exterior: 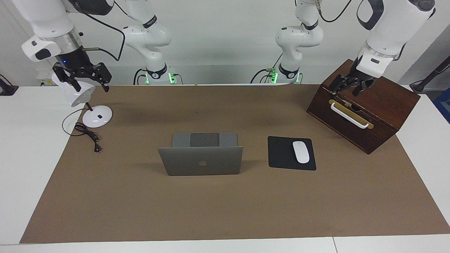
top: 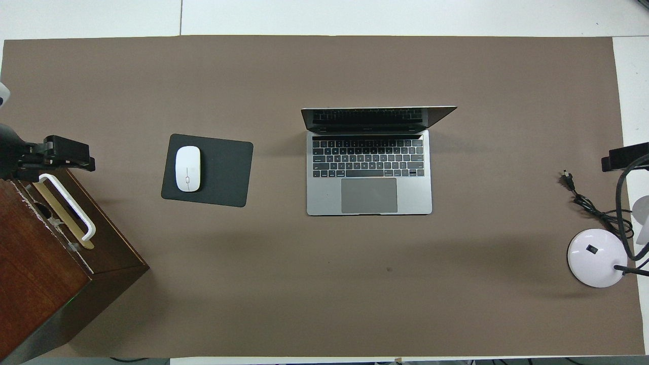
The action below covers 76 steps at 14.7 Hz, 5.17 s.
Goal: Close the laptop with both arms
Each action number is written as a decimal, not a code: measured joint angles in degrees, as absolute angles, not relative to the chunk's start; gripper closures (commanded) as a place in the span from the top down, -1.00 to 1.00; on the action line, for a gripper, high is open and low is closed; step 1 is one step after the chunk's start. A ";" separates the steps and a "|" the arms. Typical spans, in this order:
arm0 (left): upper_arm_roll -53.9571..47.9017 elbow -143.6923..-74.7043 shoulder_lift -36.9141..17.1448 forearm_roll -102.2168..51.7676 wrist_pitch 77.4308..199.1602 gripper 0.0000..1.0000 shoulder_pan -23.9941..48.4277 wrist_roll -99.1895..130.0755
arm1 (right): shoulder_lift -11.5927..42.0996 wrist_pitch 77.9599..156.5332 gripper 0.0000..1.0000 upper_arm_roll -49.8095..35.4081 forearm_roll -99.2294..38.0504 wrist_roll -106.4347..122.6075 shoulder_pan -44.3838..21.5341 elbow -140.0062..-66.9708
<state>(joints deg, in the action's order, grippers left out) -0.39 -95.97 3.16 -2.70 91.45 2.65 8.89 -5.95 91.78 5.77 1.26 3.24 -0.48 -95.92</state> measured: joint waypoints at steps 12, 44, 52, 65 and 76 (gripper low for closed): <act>-0.32 -95.93 3.21 -2.75 91.68 1.00 2.68 10.64 | -5.95 92.36 1.00 5.83 1.26 3.24 -0.29 -96.17; -1.49 -126.57 14.84 -6.78 127.84 -1.00 16.36 11.32 | -2.02 109.18 -1.00 5.87 1.29 4.71 0.61 -97.15; -1.46 -139.93 22.11 -6.79 141.22 -1.00 25.32 11.36 | 9.22 116.97 -1.00 3.17 1.16 -5.01 -6.96 -89.53; -1.47 -148.38 13.79 -6.78 171.47 -1.00 36.07 6.59 | 16.28 125.30 -1.00 2.84 10.81 -39.37 -24.67 -88.70; -1.50 -147.83 -0.92 -6.65 190.00 -1.00 38.94 5.30 | 21.20 132.48 -1.00 2.85 17.28 -41.17 -28.92 -88.54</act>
